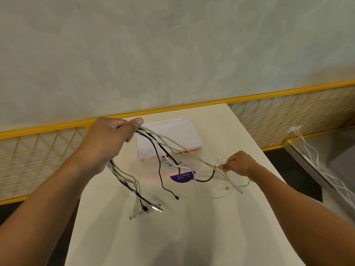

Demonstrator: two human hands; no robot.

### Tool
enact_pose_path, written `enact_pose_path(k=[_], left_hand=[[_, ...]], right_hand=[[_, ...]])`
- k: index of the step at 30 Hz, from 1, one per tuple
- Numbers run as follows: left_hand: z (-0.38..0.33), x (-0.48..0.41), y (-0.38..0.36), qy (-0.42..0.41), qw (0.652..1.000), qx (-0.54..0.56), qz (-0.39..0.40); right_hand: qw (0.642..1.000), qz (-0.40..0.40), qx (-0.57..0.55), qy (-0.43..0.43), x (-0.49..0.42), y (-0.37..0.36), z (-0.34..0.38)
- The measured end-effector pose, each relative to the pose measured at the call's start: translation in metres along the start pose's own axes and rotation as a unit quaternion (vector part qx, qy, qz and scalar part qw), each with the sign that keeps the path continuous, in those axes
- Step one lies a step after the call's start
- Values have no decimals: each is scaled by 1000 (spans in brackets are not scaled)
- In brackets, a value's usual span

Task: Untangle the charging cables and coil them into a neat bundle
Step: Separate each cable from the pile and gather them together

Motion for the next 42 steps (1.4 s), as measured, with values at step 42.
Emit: enact_pose_path(k=[42], left_hand=[[9, 16, -36, 51, 984, -35, 167]], right_hand=[[930, -37, -70, 358, 109, 18, 199]])
Point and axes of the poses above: each hand's wrist, its own x-axis away from the middle knuckle, its own y-axis out of the back of the hand, z = x × y, the point moved 3 cm from there along -x, towards the middle knuckle, and after that the axes turned 14 degrees about x, right-handed, at the moved point
